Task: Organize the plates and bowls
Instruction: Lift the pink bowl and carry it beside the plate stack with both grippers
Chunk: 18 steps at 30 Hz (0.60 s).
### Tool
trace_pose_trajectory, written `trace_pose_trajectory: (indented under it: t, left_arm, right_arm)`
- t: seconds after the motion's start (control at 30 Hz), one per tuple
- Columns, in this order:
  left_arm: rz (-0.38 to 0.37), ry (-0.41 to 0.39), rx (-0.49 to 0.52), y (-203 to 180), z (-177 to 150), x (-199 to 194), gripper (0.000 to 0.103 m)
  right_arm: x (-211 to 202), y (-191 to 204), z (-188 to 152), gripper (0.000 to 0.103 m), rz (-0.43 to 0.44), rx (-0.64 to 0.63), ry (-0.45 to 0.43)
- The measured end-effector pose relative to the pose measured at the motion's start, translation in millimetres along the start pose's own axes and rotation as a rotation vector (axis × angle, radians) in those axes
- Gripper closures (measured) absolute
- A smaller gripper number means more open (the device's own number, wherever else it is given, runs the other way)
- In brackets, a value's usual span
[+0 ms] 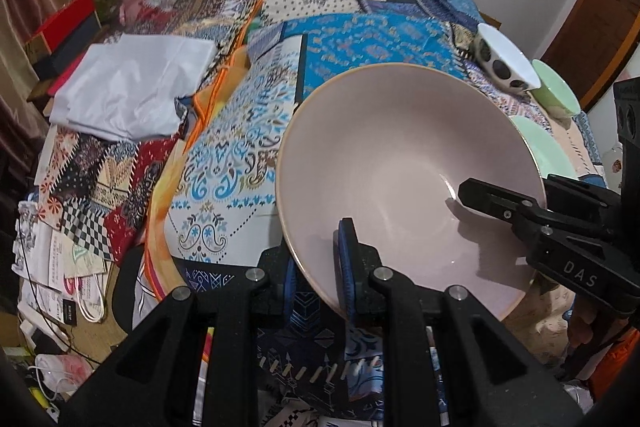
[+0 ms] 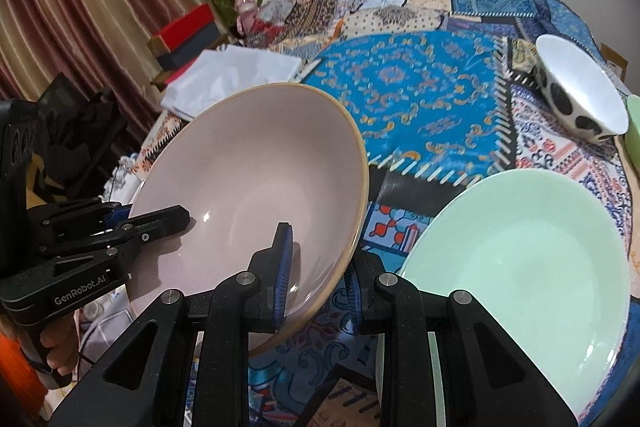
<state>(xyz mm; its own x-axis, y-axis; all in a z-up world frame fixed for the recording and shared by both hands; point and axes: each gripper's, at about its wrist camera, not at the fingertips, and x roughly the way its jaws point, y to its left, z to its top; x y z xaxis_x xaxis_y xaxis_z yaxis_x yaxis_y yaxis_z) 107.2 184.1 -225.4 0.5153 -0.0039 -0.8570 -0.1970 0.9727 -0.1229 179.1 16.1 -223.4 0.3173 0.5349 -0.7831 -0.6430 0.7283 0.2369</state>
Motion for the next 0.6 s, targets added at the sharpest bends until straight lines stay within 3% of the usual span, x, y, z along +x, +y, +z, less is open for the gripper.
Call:
trace_pose_trajectory:
  t: [0.23,0.6]
  left_arm:
    - [0.000,0.031,-0.019,6,-4,15,0.084]
    - [0.014,0.015,0.012,3,-6,12,0.084]
  right_arm:
    - [13,1,-1,0.081,-0.008,-0.012,0.039]
    - [11,-1,0,0.078,-0.031,-0.033,0.059]
